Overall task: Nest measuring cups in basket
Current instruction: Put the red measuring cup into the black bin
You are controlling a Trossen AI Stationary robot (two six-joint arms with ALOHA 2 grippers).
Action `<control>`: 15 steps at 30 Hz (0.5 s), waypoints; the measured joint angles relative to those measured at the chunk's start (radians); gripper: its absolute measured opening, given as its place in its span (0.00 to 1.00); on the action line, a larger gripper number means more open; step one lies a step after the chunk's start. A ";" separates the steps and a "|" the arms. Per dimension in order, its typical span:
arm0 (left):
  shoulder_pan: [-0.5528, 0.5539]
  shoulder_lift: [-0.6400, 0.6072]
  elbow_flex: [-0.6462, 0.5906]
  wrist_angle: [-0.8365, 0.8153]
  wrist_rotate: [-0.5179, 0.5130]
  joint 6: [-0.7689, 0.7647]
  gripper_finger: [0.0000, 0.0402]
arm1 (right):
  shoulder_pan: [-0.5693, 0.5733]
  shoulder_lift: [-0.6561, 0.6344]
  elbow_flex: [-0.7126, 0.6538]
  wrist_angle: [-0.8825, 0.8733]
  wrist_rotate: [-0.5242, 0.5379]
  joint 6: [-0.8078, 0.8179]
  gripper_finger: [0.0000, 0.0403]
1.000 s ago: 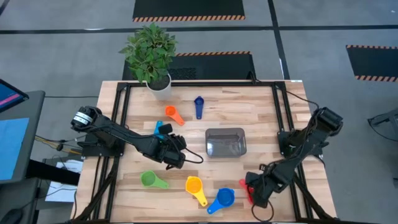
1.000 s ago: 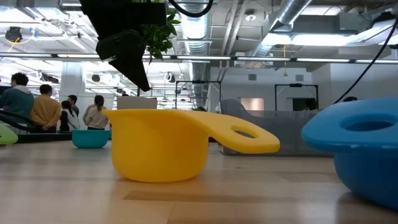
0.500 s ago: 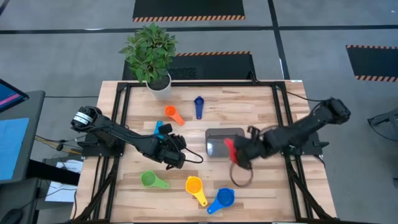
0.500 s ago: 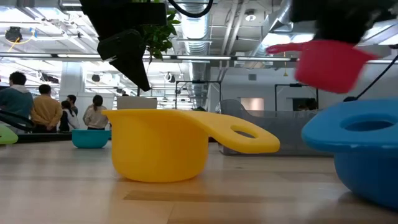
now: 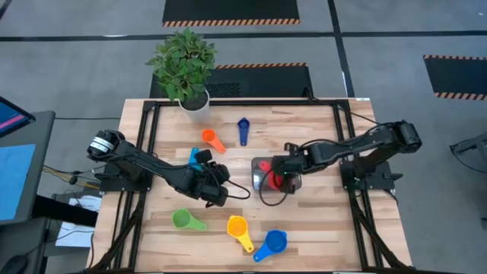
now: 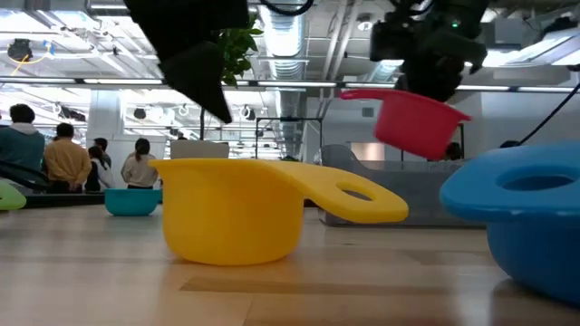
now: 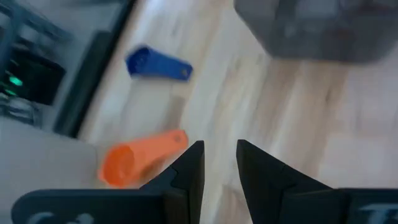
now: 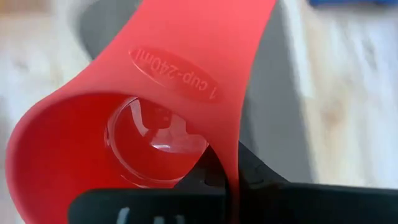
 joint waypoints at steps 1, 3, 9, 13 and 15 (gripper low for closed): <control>0.005 0.000 0.000 0.042 -0.019 0.047 0.22 | 0.004 0.001 0.000 -0.007 -0.007 -0.002 0.02; 0.017 0.000 0.000 0.149 -0.010 0.159 0.22 | 0.007 -0.002 0.000 -0.023 -0.005 -0.027 0.02; 0.055 0.000 0.000 0.360 0.087 0.320 0.22 | -0.022 0.003 0.000 -0.010 -0.005 -0.055 0.02; 0.061 0.000 0.000 0.360 0.088 0.310 0.22 | -0.047 0.050 0.000 -0.003 -0.005 -0.100 0.02; 0.061 0.000 0.000 0.344 0.087 0.289 0.22 | -0.057 0.080 0.000 0.018 -0.005 -0.131 0.02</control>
